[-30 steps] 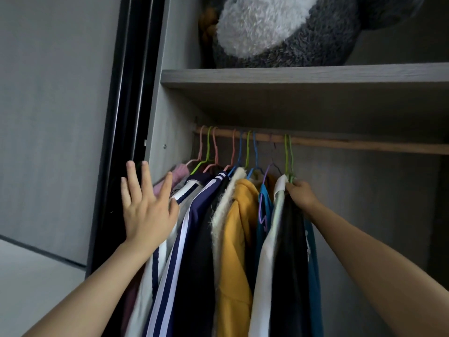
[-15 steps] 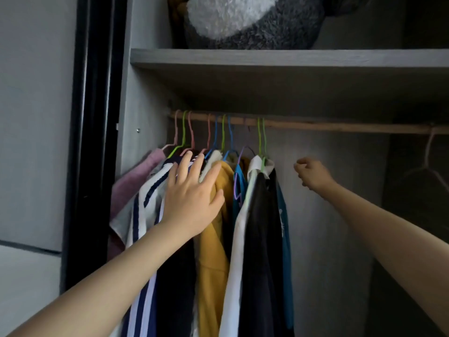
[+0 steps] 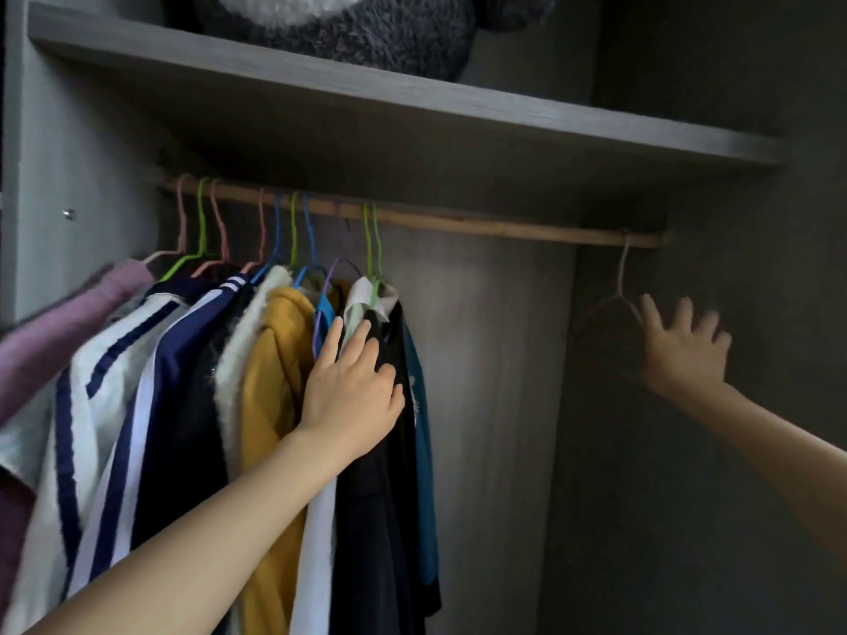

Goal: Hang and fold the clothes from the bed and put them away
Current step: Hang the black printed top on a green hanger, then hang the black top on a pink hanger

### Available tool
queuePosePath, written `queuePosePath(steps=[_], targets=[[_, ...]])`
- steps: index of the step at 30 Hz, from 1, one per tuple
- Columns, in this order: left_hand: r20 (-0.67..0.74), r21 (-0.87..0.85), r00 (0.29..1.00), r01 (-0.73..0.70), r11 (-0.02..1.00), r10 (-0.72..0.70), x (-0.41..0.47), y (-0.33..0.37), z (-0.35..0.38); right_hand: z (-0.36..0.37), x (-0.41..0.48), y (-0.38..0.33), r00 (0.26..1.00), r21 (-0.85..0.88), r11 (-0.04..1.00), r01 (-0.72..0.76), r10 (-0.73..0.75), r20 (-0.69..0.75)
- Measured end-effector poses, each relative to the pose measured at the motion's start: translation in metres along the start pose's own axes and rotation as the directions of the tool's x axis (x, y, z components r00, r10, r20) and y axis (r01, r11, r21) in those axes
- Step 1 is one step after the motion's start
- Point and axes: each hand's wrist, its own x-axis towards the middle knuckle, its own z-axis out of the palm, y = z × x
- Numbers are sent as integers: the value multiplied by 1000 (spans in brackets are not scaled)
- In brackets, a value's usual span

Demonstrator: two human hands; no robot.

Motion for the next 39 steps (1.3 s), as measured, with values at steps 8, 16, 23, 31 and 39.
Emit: queuePosePath(steps=[8,16,23,31,39], targets=[[-9,56,1000,-26,998,27,2,6,5,23,-1,35,919,661,653,-371,157,361],[3,-19,1000,8,1000,-8,-9,-8,9,22,1,14,971,807,540,-237,148,186],[-98,26,995,-26,999,29,-30,-15,12,25,-9,-1,986,798,584,-151,27,166],[-144,81,988,-50,995,61,-53,19,19,0,-35,24,971,774,633,-16,-175,163],[-130,-176,987,73,982,-97,-55,120,9,-45,-108,130,895,801,595,-66,-320,311]])
